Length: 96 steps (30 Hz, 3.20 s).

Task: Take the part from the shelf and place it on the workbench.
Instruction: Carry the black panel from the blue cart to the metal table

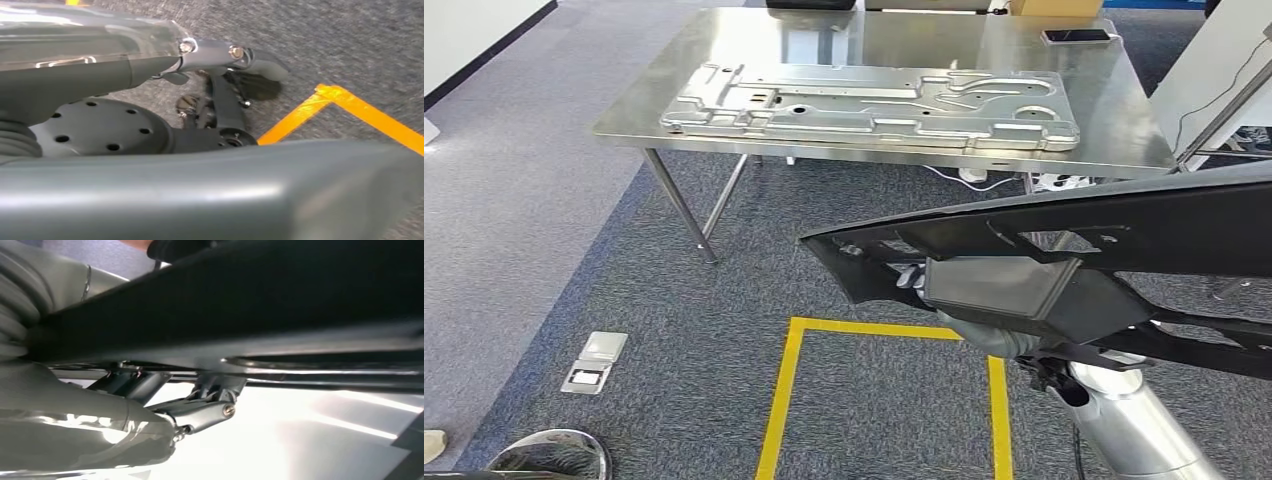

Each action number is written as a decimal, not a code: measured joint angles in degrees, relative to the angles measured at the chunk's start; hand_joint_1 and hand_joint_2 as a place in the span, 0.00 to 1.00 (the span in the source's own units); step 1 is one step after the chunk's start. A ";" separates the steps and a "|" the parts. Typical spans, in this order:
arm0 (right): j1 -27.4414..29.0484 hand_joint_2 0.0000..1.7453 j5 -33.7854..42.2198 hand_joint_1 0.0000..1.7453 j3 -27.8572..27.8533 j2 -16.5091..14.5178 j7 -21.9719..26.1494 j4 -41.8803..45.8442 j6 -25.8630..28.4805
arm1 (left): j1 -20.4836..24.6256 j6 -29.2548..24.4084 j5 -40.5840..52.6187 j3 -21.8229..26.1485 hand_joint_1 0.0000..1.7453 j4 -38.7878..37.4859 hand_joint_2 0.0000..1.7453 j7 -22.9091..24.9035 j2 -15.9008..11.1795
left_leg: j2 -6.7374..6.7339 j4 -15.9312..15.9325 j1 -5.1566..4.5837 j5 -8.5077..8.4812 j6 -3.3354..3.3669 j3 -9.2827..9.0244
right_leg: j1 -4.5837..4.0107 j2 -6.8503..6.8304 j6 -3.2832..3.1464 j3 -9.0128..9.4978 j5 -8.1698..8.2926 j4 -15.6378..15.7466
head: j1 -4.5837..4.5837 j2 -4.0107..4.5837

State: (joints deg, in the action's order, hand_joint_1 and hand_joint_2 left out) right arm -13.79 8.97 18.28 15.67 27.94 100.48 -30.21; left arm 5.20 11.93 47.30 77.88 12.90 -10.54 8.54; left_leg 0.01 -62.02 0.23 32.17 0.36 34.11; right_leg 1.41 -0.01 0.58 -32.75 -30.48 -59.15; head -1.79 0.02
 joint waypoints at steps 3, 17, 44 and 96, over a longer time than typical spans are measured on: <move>-0.05 1.00 -0.01 1.00 0.04 0.00 0.01 -0.01 0.00 | -0.08 0.00 0.00 0.00 0.00 0.00 1.00 0.01 0.01 | 0.01 -11.07 0.28 5.17 -0.54 4.97 | 0.01 -0.25 -0.43 -0.02 -0.06 0.01 | 0.00 0.00; -0.17 1.00 0.01 1.00 -0.02 0.02 0.01 -0.03 0.00 | -0.07 0.00 -0.01 0.00 0.00 0.00 1.00 -0.03 -0.08 | -0.11 3.68 -0.03 -2.83 2.27 -1.37 | -0.34 0.06 1.55 -3.24 -5.74 -8.25 | 0.05 0.00; -0.14 1.00 0.01 1.00 0.04 -0.01 -0.01 -0.07 0.00 | -0.09 0.00 0.01 0.00 0.00 0.00 1.00 0.01 -0.08 | 0.04 2.89 -0.39 -2.38 1.75 -1.18 | -0.31 0.01 1.12 0.00 -0.42 -0.14 | 0.03 0.00; 0.10 1.00 -0.01 1.00 0.08 -0.02 0.00 -0.09 0.00 | -0.19 0.00 0.00 0.00 0.00 0.00 1.00 0.02 -0.02 | -0.07 -12.99 0.12 5.41 -0.33 5.54 | -0.08 -0.24 -0.48 0.18 0.17 0.27 | -0.01 0.00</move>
State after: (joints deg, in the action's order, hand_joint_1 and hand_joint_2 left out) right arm -13.69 8.96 18.36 15.66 27.94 100.39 -30.21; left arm 5.01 11.93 47.30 77.88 12.90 -10.52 8.52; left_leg -0.05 -75.01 0.36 37.57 0.03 39.64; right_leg 1.34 -0.25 0.10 -32.58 -30.31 -58.88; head -1.79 0.02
